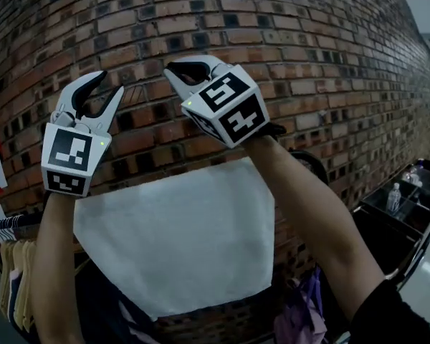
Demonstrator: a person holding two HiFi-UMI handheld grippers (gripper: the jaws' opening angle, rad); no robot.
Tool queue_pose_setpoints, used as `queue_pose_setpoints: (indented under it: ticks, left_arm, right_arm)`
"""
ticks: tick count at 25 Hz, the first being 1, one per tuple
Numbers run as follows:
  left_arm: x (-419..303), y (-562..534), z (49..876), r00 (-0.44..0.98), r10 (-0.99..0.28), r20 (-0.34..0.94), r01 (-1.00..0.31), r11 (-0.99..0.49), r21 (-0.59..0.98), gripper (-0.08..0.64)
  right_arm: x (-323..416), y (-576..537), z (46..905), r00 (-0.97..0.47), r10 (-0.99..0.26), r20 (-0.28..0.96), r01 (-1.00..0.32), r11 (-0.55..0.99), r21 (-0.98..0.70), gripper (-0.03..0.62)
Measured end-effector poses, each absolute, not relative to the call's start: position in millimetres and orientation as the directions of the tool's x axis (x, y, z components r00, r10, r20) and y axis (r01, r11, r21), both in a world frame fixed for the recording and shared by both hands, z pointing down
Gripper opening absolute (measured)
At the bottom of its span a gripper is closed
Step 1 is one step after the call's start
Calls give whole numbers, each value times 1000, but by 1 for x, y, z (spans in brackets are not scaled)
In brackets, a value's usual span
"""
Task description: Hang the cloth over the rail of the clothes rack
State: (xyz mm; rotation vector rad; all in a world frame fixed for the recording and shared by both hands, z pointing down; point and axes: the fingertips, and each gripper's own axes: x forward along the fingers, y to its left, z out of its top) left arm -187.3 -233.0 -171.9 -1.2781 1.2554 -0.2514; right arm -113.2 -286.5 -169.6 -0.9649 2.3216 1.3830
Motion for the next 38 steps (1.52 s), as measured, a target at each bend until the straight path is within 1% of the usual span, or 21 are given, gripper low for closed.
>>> queue_pose_setpoints:
  ticks: [1, 2, 3, 5, 7, 9, 11, 14, 17, 21, 26, 29, 32, 38]
  left_arm:
    - [-175, -214, -176, 402, -683, -610, -518, 379, -766, 101]
    - [-162, -196, -177, 423, -628, -653, -561, 385, -733, 40]
    - [-148, -180, -173, 442, -581, -684, -598, 377, -707, 11]
    - [-130, -157, -159, 447, -517, -730, -687, 324, -651, 6]
    - [-127, -142, -134, 402, -490, -774, -789, 244, -564, 6]
    - [-133, -130, -97, 340, -485, -805, -864, 178, -472, 5]
    - [-135, -124, -51, 300, -509, -807, -903, 122, -413, 5]
    - [-131, -131, 21, 280, -601, -748, -930, 23, -367, 6]
    - [-131, -144, 95, 238, -706, -667, -948, -21, -317, 6]
    - [-129, -162, 184, 199, -822, -534, -967, -75, -245, 6]
    - [-119, -180, 285, 209, -925, -316, -967, -148, -205, 5]
    - [-116, -181, 321, 196, -950, -244, -969, -149, -198, 5]
    - [-120, -182, 339, 173, -962, -211, -976, -138, -171, 5]
    - [-109, -186, 355, 189, -965, -184, -974, -161, -156, 6]
  right_arm:
    - [-110, -263, -175, -730, -356, -584, -683, 337, 648, 5]
    - [-109, -241, -176, -718, -310, -623, -696, 342, 631, 5]
    - [-108, -219, -174, -706, -270, -655, -706, 339, 621, 3]
    - [-105, -181, -160, -686, -206, -698, -722, 314, 617, 3]
    - [-100, -152, -135, -664, -167, -729, -740, 284, 609, 3]
    - [-93, -137, -96, -629, -178, -757, -766, 313, 562, 3]
    - [-89, -135, -47, -605, -238, -760, -781, 362, 509, 3]
    - [-88, -146, 29, -600, -353, -718, -788, 414, 455, 5]
    - [-89, -158, 100, -606, -455, -652, -776, 517, 361, 3]
    - [-85, -172, 184, -626, -576, -526, -758, 607, 238, 5]
    - [-85, -187, 278, -664, -665, -342, -743, 636, 208, 5]
    - [-76, -189, 317, -661, -701, -269, -749, 639, 174, 5]
    - [-71, -190, 340, -661, -715, -226, -749, 643, 156, 5]
    - [-70, -192, 357, -654, -731, -195, -756, 641, 131, 5]
